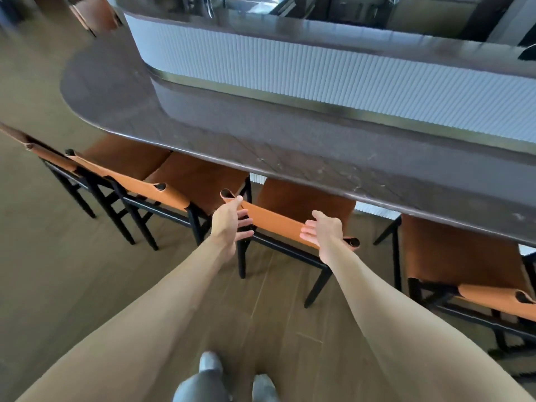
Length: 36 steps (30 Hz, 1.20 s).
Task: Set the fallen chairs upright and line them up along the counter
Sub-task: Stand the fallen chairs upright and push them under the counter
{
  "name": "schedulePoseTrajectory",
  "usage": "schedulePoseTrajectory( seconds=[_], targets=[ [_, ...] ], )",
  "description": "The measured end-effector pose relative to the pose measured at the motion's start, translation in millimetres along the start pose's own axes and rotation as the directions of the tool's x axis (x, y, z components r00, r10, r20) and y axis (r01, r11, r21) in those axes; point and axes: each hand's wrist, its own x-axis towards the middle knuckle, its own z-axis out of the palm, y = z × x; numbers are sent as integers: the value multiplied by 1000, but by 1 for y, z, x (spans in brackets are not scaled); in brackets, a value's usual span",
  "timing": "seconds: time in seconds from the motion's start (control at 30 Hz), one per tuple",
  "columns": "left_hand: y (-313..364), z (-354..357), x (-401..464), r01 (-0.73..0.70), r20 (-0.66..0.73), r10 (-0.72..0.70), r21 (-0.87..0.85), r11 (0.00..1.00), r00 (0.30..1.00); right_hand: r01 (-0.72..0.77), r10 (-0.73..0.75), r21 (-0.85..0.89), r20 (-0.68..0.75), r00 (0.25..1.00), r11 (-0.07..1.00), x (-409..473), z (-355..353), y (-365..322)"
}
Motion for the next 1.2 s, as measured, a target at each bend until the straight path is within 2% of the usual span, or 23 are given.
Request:
schedulePoseTrajectory(
  seconds=[0.07,0.17,0.27,0.37,0.53,0.7,0.83,1.0,1.2],
  targets=[
    [-7,6,29,105,29,-105,-11,994,994,-125,129,52,-74,989,991,15,0,9],
    [-16,16,68,285,80,-284,-8,958,956,-245,267,196,-95,959,950,31,7,22],
    [-20,21,106,427,109,-424,-8,904,899,-281,331,399,-59,942,873,47,23,33],
    [-15,14,142,510,119,-504,-26,860,855,-251,351,543,-87,932,801,65,41,36],
    [-8,1,190,535,125,-528,-35,844,840,-184,372,614,-194,908,767,89,51,33],
    [-14,-2,214,502,106,-498,-13,865,861,-180,400,636,-221,889,751,102,51,35],
    [-21,18,216,469,97,-464,-37,882,881,-164,385,645,-218,897,746,109,42,40],
    [-29,27,215,487,63,-483,-60,871,873,-176,429,616,-292,855,768,113,32,42],
    [-44,44,194,473,53,-470,-61,879,881,-191,423,581,-296,856,791,113,2,41]
  ],
)
